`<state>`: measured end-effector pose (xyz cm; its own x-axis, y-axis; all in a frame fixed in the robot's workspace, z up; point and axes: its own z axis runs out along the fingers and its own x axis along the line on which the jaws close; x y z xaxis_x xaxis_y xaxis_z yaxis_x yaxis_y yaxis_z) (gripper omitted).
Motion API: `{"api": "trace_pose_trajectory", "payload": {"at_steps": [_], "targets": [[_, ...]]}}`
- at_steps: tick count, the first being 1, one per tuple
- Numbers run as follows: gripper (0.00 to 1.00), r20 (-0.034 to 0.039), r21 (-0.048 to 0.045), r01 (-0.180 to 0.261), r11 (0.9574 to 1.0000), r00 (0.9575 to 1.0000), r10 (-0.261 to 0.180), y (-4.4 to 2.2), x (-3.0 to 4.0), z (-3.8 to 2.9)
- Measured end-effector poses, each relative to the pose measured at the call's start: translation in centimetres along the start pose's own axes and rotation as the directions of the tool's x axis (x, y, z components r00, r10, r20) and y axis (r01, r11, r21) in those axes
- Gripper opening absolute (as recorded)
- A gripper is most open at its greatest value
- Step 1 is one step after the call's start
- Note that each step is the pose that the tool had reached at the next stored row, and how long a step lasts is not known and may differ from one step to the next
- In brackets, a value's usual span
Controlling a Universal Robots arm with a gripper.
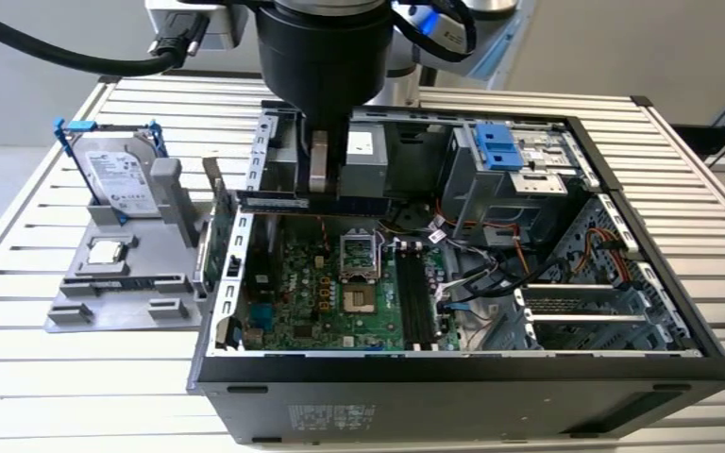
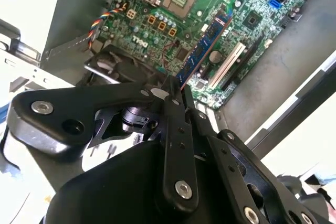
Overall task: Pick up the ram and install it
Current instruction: 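Pick up the ram and move it above insertion slot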
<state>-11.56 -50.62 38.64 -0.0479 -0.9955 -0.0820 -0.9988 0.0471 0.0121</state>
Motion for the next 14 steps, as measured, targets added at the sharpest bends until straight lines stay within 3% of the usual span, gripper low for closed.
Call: {"api": "trace_pose_trajectory", "payload": {"at_steps": [14], "targets": [[0.0, 0.0002, 0.0001, 0.0, 1.0, 1.0, 0.0, -1.52, -0.07, 0.0]]}}
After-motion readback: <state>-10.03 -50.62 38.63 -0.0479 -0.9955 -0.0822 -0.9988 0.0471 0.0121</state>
